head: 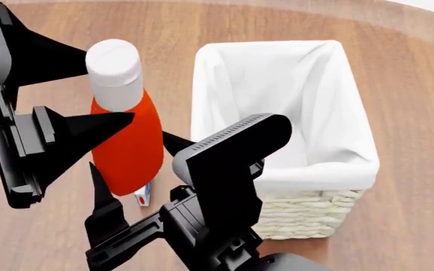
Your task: Pick up the ketchup, and put it in the basket.
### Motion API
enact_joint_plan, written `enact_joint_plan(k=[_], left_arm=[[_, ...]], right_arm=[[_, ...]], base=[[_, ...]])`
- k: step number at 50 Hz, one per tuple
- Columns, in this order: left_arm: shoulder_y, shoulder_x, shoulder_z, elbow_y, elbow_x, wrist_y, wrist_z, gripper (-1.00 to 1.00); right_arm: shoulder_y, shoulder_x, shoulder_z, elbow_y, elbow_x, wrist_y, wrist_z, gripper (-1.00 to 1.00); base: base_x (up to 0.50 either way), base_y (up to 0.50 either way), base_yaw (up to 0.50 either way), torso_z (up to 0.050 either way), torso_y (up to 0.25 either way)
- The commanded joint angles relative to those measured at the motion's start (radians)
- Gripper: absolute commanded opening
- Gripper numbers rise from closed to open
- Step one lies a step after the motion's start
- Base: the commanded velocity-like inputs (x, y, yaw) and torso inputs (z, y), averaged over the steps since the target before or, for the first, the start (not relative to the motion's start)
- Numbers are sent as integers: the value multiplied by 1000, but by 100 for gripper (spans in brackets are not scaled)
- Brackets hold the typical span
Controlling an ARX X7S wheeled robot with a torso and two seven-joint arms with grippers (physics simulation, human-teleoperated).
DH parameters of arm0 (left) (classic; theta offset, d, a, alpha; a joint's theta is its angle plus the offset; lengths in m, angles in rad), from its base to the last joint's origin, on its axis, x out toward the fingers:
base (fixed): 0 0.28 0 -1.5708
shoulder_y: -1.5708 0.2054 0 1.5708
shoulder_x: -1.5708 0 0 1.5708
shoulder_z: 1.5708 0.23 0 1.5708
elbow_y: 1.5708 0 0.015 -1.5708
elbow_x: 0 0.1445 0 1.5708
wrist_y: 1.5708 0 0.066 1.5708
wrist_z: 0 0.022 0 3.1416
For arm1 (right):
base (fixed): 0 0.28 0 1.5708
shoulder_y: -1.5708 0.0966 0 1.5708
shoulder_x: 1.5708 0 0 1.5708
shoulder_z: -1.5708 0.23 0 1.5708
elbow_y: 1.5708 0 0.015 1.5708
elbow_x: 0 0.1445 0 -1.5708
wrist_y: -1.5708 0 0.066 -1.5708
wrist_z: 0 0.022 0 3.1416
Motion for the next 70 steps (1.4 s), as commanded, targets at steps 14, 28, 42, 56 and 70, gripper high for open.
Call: enact_joint_plan(k=[14, 28, 42, 56, 70], left_arm=[[5, 6, -31, -12, -4, 38, -9, 100], [20, -28, -58, 18, -44, 47, -38, 100], [149, -111, -175, 120, -173, 153, -185, 100], [407, -159, -299, 311, -332, 375, -546, 100], [725, -177, -397, 620, -273, 559, -717, 100]], right_arm=[[9, -10, 60, 3, -12, -23, -26, -100], [24, 26, 109, 15, 18, -36, -18, -100], [44, 73, 168, 13, 55, -45, 2, -100], [60, 103, 194, 12, 66, -37, 31, -100], [88, 119, 215, 38, 80, -25, 46, -100]], base=[[0, 0, 0, 0, 1], [0, 0, 0, 1, 0], [0, 0, 0, 0, 1], [0, 0, 0, 0, 0], [0, 0, 0, 0, 0]])
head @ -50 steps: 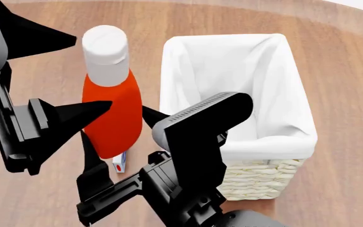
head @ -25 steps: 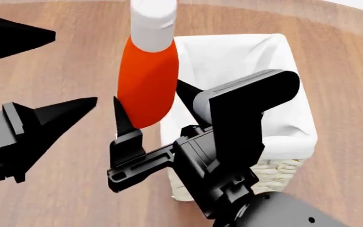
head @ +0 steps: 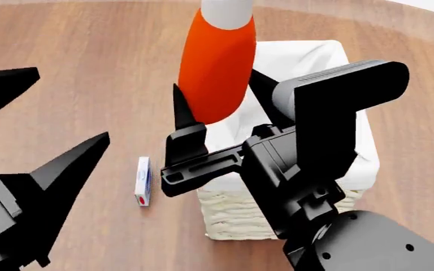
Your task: Pick up the ketchup, and put it in the basket.
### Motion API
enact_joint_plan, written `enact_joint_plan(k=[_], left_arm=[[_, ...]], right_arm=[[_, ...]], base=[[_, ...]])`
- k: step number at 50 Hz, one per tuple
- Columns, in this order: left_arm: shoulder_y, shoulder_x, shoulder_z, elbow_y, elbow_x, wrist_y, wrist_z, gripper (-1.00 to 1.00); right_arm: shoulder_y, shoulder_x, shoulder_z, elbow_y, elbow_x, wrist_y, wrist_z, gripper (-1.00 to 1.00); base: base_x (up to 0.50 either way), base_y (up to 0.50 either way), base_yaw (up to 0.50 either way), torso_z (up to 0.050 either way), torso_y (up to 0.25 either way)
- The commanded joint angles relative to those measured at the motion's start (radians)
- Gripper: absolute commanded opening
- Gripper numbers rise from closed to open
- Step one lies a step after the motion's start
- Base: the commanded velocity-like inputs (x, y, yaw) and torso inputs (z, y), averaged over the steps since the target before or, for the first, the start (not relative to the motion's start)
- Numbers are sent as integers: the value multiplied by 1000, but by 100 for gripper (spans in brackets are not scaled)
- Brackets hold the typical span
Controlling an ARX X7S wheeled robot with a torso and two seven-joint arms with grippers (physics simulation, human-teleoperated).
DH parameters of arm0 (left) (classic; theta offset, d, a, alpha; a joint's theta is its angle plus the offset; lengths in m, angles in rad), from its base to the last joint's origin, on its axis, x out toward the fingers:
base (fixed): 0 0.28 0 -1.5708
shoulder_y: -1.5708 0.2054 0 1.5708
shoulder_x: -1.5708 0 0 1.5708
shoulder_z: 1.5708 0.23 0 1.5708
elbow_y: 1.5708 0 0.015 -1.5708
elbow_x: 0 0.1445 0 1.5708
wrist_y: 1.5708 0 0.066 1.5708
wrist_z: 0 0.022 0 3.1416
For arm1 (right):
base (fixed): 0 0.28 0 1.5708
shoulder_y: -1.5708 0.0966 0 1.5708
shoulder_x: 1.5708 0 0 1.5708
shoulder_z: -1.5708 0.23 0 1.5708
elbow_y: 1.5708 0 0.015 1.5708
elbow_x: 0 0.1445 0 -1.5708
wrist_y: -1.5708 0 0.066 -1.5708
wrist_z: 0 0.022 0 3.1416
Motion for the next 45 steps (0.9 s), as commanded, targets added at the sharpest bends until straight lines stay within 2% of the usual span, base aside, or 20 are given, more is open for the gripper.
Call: enact_joint_plan(k=[1, 9, 16, 17, 19, 23, 32, 40, 45], left_arm=[[250, 8, -107, 198, 54, 176, -122, 100], [488, 31, -149, 288, 255, 245, -83, 100], [628, 51, -146, 343, 416, 266, -71, 100], [640, 50, -128, 355, 463, 244, -114, 100], [685, 53, -119, 357, 493, 316, -93, 100], [769, 47, 22, 355, 675, 396, -83, 100], [927, 20, 43, 327, 851, 475, -98, 100], [999, 28, 46, 291, 895, 542, -77, 100], [998, 28, 47, 293, 884, 547, -78, 100]], right_arm=[[32, -9, 58, 26, -21, -1, -27, -100], [50, -8, 60, 49, -21, 9, -23, -100], [81, -6, 65, 53, -7, 31, -6, -100], [92, -4, 63, 58, -7, 43, 4, -100], [101, -4, 63, 60, -1, 52, 12, -100], [135, -2, 65, 74, 19, 86, 39, -100], [219, 3, 35, 102, 32, 191, 107, -100], [361, -24, -7, 186, 69, 352, 205, -100], [427, -56, -35, 261, 86, 429, 242, -100]], base=[[0, 0, -3, 0, 10], [0, 0, 0, 0, 0], [0, 0, 0, 1, 0], [0, 0, 0, 0, 0], [0, 0, 0, 0, 0], [0, 0, 0, 0, 0], [0, 0, 0, 0, 1], [0, 0, 0, 0, 0], [0, 0, 0, 0, 0]])
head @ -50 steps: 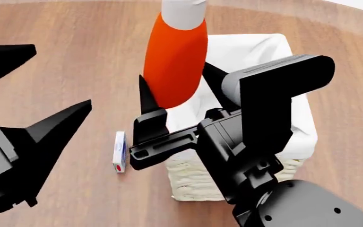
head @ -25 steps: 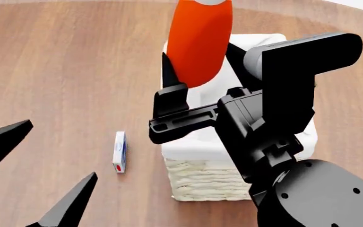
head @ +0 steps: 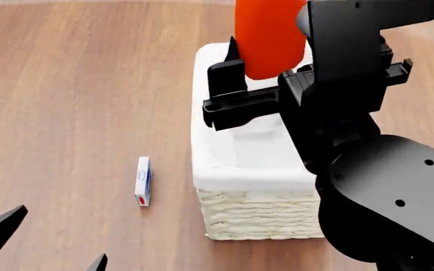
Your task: Pick up the ketchup, and put it in the basket.
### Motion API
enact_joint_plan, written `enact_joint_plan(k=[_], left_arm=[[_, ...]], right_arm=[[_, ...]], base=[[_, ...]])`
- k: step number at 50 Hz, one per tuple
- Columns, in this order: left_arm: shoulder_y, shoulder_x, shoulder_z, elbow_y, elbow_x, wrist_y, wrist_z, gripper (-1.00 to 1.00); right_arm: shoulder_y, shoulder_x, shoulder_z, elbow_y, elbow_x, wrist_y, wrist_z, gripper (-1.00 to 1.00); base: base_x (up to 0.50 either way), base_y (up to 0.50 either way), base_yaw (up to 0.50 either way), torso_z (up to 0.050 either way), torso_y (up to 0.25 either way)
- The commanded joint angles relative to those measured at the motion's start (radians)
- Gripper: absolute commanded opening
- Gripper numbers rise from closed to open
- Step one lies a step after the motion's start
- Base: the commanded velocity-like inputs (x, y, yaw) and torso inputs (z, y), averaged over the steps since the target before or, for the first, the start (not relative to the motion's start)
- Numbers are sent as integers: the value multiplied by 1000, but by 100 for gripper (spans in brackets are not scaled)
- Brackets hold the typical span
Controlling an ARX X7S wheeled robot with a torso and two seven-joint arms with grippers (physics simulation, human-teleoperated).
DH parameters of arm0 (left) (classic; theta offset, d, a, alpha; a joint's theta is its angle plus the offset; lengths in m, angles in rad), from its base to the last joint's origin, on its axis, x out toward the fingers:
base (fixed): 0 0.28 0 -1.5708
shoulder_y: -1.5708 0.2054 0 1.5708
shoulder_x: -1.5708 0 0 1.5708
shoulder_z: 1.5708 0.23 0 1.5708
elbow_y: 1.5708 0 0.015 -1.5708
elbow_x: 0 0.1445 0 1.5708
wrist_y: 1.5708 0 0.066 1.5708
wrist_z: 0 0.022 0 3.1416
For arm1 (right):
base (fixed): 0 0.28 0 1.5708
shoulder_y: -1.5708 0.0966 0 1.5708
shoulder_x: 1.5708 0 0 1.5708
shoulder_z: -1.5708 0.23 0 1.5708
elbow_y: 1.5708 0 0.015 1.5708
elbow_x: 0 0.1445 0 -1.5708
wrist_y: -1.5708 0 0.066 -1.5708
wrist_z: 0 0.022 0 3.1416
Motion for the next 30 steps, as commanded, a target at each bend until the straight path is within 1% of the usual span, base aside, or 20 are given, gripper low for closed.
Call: enact_joint_plan(k=[1, 5, 7, 9, 11, 12, 13, 14, 19, 24, 25, 27, 28, 30], left_arm=[[84, 24, -14, -35, 86, 105, 35, 100], [98, 28, -12, -52, 95, 128, 55, 100], [107, 17, -25, -54, 86, 143, 53, 100], [110, 2, -42, -38, 66, 149, 37, 100], [111, 2, -42, -37, 68, 152, 38, 100], [113, 2, -41, -37, 72, 155, 40, 100], [113, -1, -43, -35, 69, 155, 38, 100], [120, -9, -52, -34, 65, 164, 36, 100], [131, -23, -65, -30, 62, 179, 30, 100], [146, -32, -76, -39, 54, 198, 29, 100], [167, -26, -71, -49, 78, 216, 43, 100], [149, -35, -79, -37, 52, 207, 30, 100], [150, -34, -77, -39, 53, 206, 30, 100], [147, -36, -79, -38, 49, 205, 26, 100]], right_arm=[[157, -67, -10, 123, 2, 157, 52, -100], [214, -102, -41, 195, -8, 211, 71, -100], [225, -116, -41, 221, -9, 207, 58, -100], [251, -144, -48, 266, 7, 240, 78, -100], [262, -160, -58, 305, -16, 226, 52, -100], [287, -182, -70, 357, -10, 260, 64, -100], [291, -189, -74, 371, -24, 246, 45, -100], [304, -213, -54, 437, -2, 256, 77, -100], [348, -245, -79, 537, -41, 252, 36, -100], [396, -284, -81, 655, -28, 289, 26, -100], [401, -287, -82, 665, -29, 291, 25, -100], [423, -304, -78, 714, -20, 308, 30, -100], [444, -314, -89, 742, -17, 348, 57, -100], [445, -326, -73, 763, 2, 350, 65, -100]], base=[[0, 0, 0, 0, 0], [0, 0, 0, 0, 0], [0, 0, 0, 0, 0], [0, 0, 0, 0, 0], [0, 0, 0, 0, 0], [0, 0, 0, 0, 0], [0, 0, 0, 0, 0], [0, 0, 0, 0, 0], [0, 0, 0, 0, 2], [0, 0, -1, 0, 0], [0, 0, 0, 0, 0], [0, 0, 0, 0, 0], [0, 0, 0, 0, 0], [0, 0, 0, 5, 0]])
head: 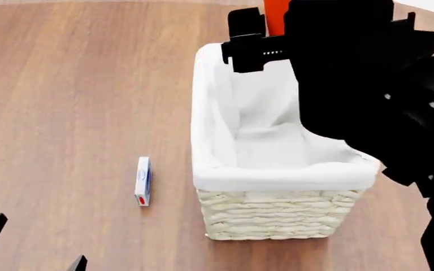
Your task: Pick up the ketchup, and put it in the basket.
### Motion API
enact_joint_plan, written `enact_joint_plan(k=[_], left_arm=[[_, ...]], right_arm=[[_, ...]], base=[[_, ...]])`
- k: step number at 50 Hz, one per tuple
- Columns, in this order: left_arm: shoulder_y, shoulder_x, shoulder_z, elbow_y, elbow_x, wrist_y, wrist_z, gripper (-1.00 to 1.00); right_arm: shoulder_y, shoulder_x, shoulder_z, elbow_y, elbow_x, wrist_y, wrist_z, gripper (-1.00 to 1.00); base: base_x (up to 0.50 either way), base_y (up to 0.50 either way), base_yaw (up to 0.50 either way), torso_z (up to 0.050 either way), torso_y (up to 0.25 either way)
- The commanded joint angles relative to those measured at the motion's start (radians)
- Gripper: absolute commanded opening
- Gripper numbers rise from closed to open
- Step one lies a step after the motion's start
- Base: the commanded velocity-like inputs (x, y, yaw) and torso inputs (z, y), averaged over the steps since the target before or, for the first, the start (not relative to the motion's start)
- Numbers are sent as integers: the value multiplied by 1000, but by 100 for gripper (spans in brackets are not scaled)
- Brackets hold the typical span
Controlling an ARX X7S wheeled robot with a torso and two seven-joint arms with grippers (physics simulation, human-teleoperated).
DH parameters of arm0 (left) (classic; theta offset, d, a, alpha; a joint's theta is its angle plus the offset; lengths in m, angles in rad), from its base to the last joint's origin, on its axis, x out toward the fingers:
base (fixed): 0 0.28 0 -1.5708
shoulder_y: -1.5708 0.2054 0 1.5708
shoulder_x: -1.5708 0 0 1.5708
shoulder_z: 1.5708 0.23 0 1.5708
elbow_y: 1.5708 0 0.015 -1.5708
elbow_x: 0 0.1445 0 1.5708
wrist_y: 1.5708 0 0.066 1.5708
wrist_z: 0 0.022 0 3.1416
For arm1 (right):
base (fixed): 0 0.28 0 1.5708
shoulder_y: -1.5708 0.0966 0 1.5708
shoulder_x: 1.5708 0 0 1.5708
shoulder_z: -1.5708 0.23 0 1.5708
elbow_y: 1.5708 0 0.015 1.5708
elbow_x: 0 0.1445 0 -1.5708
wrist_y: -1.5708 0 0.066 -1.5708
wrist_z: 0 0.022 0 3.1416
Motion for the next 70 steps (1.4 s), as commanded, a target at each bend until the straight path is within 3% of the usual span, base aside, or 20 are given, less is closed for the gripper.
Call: enact_joint_plan(k=[1, 12, 15, 17, 24, 44, 66, 70], left_arm=[[9, 7, -47, -16, -3, 58, 13, 100], [1, 1, -42, -2, -8, 53, -1, 100], [-6, -1, -41, 3, -16, 49, -7, 100], [33, 17, -26, -25, 39, 80, 22, 100], [10, 4, -24, -1, 5, 65, 0, 100], [0, -7, -28, -16, -46, 79, -6, 100], [35, 2, -11, -53, -2, 118, 24, 100], [-7, -15, -21, -30, -57, 89, -5, 100]], right_arm=[[104, -119, 53, 256, 7, 66, -6, -100], [177, -193, 98, 435, 76, 153, 139, -100], [191, -215, 121, 490, 98, 178, 247, -100], [197, -225, 131, 503, 114, 189, 262, -100], [191, -247, 148, 557, 142, 196, 272, -100], [167, -300, 140, 633, 150, 188, 263, -100], [184, -359, 44, 835, 41, 93, 44, -100], [181, -362, 37, 843, 36, 90, 33, -100]], base=[[0, 0, 0, 0, 0], [0, 0, 0, 0, 0], [0, 0, 0, 0, 3], [0, 0, 0, 0, 0], [0, 0, 0, 0, 0], [0, 0, 0, 0, 0], [0, 0, 0, 0, 0], [0, 0, 0, 3, 0]])
